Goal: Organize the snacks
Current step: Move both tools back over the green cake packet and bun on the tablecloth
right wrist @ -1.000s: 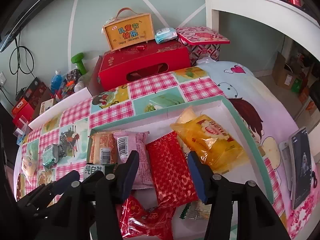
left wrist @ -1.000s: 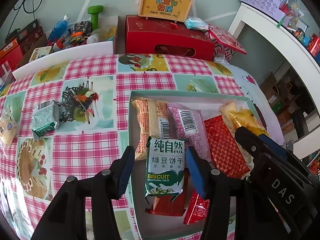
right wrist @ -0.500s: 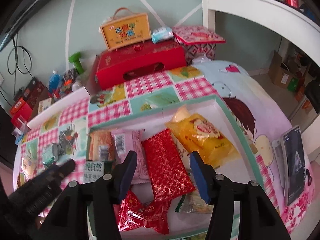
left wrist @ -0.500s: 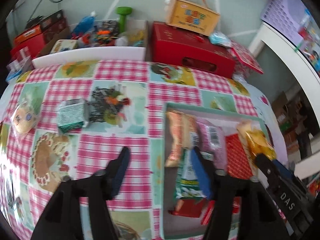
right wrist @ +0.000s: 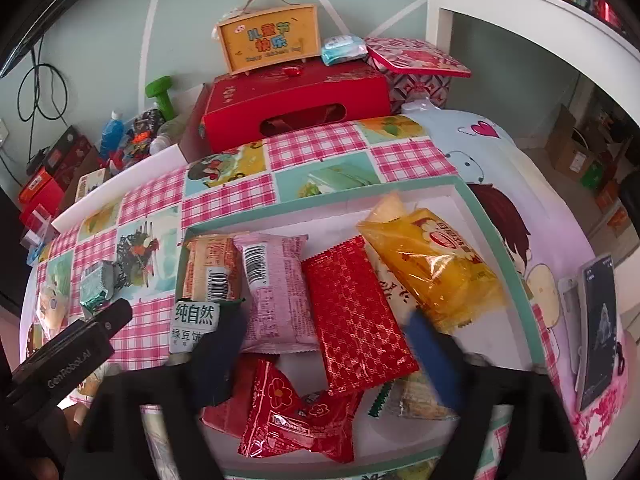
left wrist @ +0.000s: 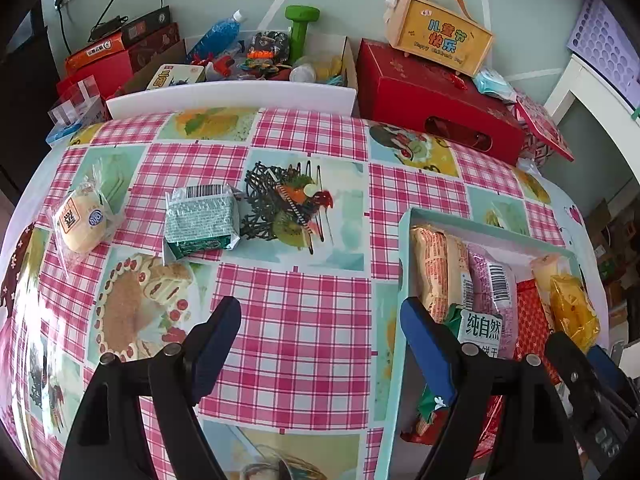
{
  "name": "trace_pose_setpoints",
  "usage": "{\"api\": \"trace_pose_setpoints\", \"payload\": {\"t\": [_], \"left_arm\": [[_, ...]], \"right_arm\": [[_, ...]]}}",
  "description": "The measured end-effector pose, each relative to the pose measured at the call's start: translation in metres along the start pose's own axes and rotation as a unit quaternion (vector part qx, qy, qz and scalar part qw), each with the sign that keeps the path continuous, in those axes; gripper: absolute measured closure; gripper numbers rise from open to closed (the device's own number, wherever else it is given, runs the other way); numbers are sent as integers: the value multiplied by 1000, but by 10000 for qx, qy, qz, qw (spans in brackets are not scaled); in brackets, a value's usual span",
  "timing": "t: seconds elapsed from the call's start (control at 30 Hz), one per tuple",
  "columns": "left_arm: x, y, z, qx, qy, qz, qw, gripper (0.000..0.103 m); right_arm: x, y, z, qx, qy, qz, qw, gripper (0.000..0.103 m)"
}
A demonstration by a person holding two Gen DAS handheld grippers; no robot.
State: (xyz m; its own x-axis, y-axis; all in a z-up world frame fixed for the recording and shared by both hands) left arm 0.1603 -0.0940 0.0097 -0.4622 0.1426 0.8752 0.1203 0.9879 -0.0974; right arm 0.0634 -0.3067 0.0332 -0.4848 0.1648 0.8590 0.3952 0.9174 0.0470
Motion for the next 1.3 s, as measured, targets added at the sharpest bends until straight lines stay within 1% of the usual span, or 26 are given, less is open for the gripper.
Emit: {"api": "trace_pose_setpoints", "payload": {"t": [0.03,0.33,0.5,0.63,0.87,1.07,1.3], "left_arm": [[-1,0,0,-6,11,-4,10000,20],[-1,-3,2,-140,82,6,9999,20],[3,1,1,-167,119,9,9998,20],[4,8,2,-220,209,-233,9993,20],[8,35,-1,-40,147,-309,9994,20],[12,59,-7,155,89,-276,9995,20],[16,87,-13,269,54,-361,9990,20]], "right_arm": [[0,0,0,12,-8,5,10000,0],[-1,2,0,15,-17,22,10000,0],[0,11,0,123,-17,-23,9999,0],[-1,22,2,291,6,-64,9996,0],[-3,40,7,514,32,-87,9986,0],[-8,63,13,650,120,-342,9972,0],[-10,95,21,988,128,-446,9940,0]]}}
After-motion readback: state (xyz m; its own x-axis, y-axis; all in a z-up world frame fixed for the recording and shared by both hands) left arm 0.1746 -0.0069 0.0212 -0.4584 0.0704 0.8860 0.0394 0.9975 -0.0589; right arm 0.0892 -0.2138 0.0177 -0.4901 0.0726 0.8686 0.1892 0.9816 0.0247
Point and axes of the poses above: each gripper's, at about its wrist camera, not at the fingertips, and x roughly against the way its jaws point, y to its left, z to its underside, the point moved 1 cm from there along -x, roughly the way its jaws point, and after that the axes turned 1 degree about z, right-handed, at the moved point
